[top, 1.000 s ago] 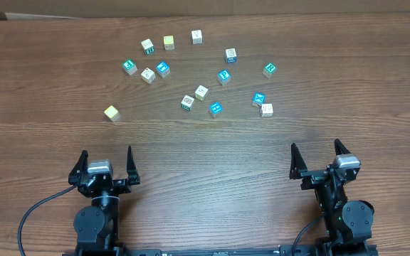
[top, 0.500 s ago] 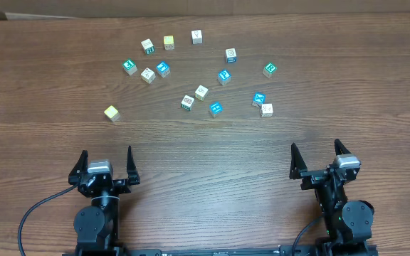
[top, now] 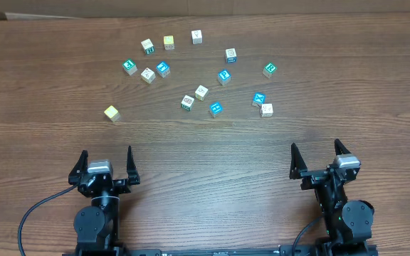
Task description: Form a tower
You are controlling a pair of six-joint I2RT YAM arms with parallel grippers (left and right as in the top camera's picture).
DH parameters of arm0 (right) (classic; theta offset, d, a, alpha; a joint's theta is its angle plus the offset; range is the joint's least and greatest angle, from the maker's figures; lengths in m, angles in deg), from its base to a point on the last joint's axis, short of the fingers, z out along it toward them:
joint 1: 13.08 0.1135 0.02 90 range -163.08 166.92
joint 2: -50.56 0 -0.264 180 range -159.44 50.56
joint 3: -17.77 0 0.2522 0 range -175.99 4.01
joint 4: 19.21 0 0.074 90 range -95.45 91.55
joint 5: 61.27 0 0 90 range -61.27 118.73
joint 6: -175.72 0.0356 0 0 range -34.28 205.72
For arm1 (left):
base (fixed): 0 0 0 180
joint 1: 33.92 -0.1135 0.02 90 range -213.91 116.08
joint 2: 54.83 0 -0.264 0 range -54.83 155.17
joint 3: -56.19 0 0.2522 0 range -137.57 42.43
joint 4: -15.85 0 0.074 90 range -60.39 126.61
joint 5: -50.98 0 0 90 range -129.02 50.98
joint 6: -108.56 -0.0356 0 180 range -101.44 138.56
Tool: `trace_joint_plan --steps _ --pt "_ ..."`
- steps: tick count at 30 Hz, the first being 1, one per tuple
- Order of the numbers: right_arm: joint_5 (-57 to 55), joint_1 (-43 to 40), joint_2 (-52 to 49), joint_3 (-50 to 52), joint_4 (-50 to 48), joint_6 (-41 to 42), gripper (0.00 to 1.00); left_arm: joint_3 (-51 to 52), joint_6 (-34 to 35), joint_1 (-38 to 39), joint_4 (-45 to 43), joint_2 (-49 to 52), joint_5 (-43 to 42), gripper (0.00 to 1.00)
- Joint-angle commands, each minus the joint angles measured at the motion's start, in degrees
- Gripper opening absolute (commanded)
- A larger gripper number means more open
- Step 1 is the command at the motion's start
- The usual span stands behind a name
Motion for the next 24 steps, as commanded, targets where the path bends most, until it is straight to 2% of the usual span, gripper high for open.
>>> trace_joint_plan --steps 1,24 --pt "-0.02 0.28 -0.70 0.59 -0.35 0.17 1.00 0.24 -1.09 -0.42 -0.02 -0.59 -0.31 1.00" --pt "-0.02 0.28 -1.70 0.59 -0.35 0.17 1.00 0.24 -1.11 -0.42 -0.07 -0.59 0.35 0.99"
